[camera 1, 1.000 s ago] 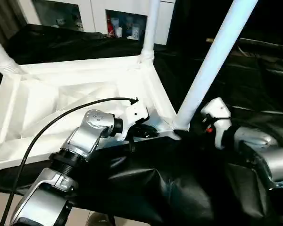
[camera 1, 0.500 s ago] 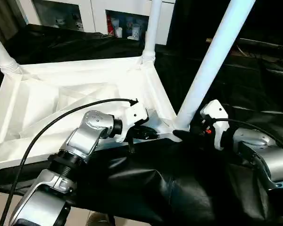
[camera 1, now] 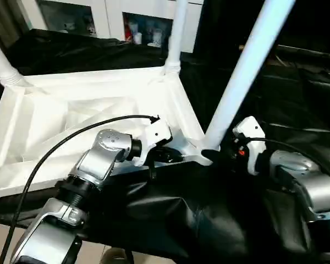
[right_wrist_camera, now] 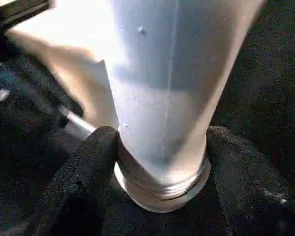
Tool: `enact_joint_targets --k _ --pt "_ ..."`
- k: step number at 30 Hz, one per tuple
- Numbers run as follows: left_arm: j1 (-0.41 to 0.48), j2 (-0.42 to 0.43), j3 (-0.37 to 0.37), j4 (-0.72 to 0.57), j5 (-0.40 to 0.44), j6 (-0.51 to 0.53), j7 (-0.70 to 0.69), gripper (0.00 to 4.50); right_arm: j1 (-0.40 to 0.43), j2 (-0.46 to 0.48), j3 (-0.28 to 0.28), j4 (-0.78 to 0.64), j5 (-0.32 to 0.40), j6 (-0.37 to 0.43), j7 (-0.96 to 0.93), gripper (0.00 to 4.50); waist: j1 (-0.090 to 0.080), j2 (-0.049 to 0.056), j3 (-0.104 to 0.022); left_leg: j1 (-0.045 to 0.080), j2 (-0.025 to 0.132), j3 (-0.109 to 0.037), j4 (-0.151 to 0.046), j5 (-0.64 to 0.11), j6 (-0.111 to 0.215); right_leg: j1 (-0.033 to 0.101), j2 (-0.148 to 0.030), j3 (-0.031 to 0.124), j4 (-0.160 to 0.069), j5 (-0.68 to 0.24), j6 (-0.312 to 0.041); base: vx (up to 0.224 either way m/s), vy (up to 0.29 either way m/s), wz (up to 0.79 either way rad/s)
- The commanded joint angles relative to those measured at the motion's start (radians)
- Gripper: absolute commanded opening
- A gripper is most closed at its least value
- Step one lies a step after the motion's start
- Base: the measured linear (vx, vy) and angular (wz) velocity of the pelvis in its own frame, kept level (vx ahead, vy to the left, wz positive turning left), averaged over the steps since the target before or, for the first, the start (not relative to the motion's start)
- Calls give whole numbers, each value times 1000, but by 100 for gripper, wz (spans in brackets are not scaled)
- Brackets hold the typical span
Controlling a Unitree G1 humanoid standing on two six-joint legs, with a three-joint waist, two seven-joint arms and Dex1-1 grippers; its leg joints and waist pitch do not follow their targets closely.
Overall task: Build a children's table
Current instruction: Rotate leg to tighten
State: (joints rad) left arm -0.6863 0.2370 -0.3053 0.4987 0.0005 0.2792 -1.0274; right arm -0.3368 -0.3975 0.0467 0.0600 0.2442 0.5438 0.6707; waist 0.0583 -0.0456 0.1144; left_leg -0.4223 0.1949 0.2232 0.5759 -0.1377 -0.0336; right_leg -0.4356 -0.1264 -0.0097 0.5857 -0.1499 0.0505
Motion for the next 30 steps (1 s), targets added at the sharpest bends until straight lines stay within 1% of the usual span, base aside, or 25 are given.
enact_joint_targets --k 1,2,3,5,6,8,9,10,11,14,15,16,17,18,20,21,22,23,24,25,26,27,28,29,30 --pt "-63 -96 37 111 32 22 231 0 -9 95 -17 91 -29 47 -181 256 -4 -14 -78 41 20 -13 -62 -265 25 29 2 6 -63 -299 -197 0 0 0" --pt "-66 -99 38 115 33 23 239 0 -11 99 -20 95 -30 48 -190 256 -6 -16 -78 42 18 -14 -63 -284 9 27 0 6 -67 -330 -186 0 0 0" --pt "-80 -117 46 139 39 31 282 0 -19 126 -33 118 -40 54 -242 256 -6 -16 -78 42 18 -14 -63 -284 9 27 0 6 -67 -330 -186 0 0 0" --pt "-118 -167 64 194 46 53 384 0 -48 204 -83 189 -51 68 -391 256 -7 -14 -76 44 17 -21 -70 -336 -17 25 1 3 -77 -385 -156 0 0 0" --pt "-147 -204 73 230 49 60 444 0 -76 263 -108 237 -52 63 -478 256 -10 -8 -73 48 16 -20 -71 -368 -24 16 2 5 -81 -400 -150 0 0 0" --pt "-157 -216 76 242 49 62 463 0 -87 283 -114 253 -50 59 -503 256 -12 -10 -74 46 14 -25 -72 -393 -37 18 1 1 -83 -426 -140 0 0 0" --pt "-178 -242 76 266 51 64 493 0 -116 327 -116 287 -54 41 -552 256 -11 -2 -73 49 16 -28 -77 -410 -45 19 0 0 -85 -433 -125 0 0 0" --pt "-190 -252 74 283 58 56 500 0 -134 347 -114 302 -62 28 -568 256 -14 -2 -74 48 14 -29 -78 -421 -51 18 2 -2 -88 -426 -115 0 0 0" --pt "-198 -256 72 293 62 48 499 0 -147 359 -113 309 -66 15 -571 256 -14 -5 -74 44 13 -31 -81 -422 -53 21 3 -4 -88 -420 -106 0 0 0" --pt "-213 -260 69 316 66 23 489 0 -168 374 -109 314 -76 -20 -564 256 -13 -6 -71 47 12 -29 -80 -437 -45 16 2 -3 -93 -431 -92 0 0 0" --pt "-208 -248 56 312 66 -4 455 0 -168 362 -94 293 -64 -45 -504 312 -11 -8 -70 44 13 -30 -81 -437 -39 18 0 -3 -96 -442 -86 0 0 0" --pt "-208 -247 56 312 66 -6 453 0 -168 361 -93 292 -64 -46 -499 326 -11 -9 -70 44 13 -30 -82 -435 -36 19 0 -3 -96 -443 -84 0 0 0" --pt "-205 -243 52 309 66 -11 443 0 -167 355 -88 284 -62 -48 -485 326 -11 -11 -71 40 14 -30 -81 -419 -30 21 0 -2 -93 -426 -84 0 0 0" --pt "-195 -229 39 299 65 -35 400 0 -161 328 -72 256 -55 -50 -433 332 -10 -11 -71 37 13 -31 -83 -415 -26 24 0 -3 -93 -423 -82 0 0 0" --pt "-185 -218 31 289 64 -50 370 0 -157 309 -69 240 -50 -42 -411 362 -11 -8 -70 35 14 -32 -84 -406 -19 24 0 -3 -92 -414 -86 0 0 0" --pt "-172 -198 26 276 61 -66 330 0 -148 260 -64 217 -54 -39 -367 362 -16 -10 -72 28 14 -34 -85 -389 -20 31 0 -4 -88 -390 -93 0 0 0" --pt "-166 -188 25 270 59 -72 310 0 -142 232 -61 207 -58 -40 -343 369 -16 -10 -72 27 14 -34 -85 -378 -20 31 0 -4 -86 -377 -98 0 0 0" --pt "-155 -170 22 257 55 -87 273 0 -132 188 -55 190 -64 -43 -303 369 -15 -9 -72 33 16 -30 -82 -368 -13 26 1 -2 -86 -347 -113 0 0 0" --pt "-152 -165 21 253 53 -92 262 0 -129 177 -53 186 -65 -43 -292 369 -14 -9 -73 34 18 -28 -79 -350 -3 28 0 0 -82 -315 -132 0 0 0" --pt "-139 -144 19 232 42 -107 212 0 -111 128 -41 160 -61 -43 -227 369 -13 -9 -72 33 17 -27 -78 -341 3 28 1 1 -81 -304 -140 0 0 0" --pt "-136 -141 19 228 40 -108 204 0 -108 120 -39 155 -60 -42 -216 369 -12 -10 -72 32 17 -26 -78 -334 9 31 1 0 -80 -296 -146 0 0 0" --pt "-124 -125 17 206 27 -116 162 0 -91 82 -27 127 -49 -36 -155 369 -9 -8 -73 35 18 -23 -74 -310 24 30 0 2 -77 -268 -166 0 0 0" --pt "-113 -112 14 186 14 -129 124 0 -78 57 -20 102 -42 -34 -115 369 -8 -8 -73 34 20 -23 -74 -304 30 32 0 3 -75 -256 -172 0 0 0" --pt "-113 -112 14 186 14 -129 124 0 -78 57 -20 102 -42 -34 -115 369 -5 -9 -75 33 20 -21 -71 -272 45 36 0 2 -69 -220 -184 0 0 0" --pt "-87 -80 3 130 -18 -125 34 0 -56 19 -19 49 -16 -27 -48 369 -4 -10 -74 32 19 -21 -71 -260 51 36 0 2 -68 -208 -191 0 0 0"
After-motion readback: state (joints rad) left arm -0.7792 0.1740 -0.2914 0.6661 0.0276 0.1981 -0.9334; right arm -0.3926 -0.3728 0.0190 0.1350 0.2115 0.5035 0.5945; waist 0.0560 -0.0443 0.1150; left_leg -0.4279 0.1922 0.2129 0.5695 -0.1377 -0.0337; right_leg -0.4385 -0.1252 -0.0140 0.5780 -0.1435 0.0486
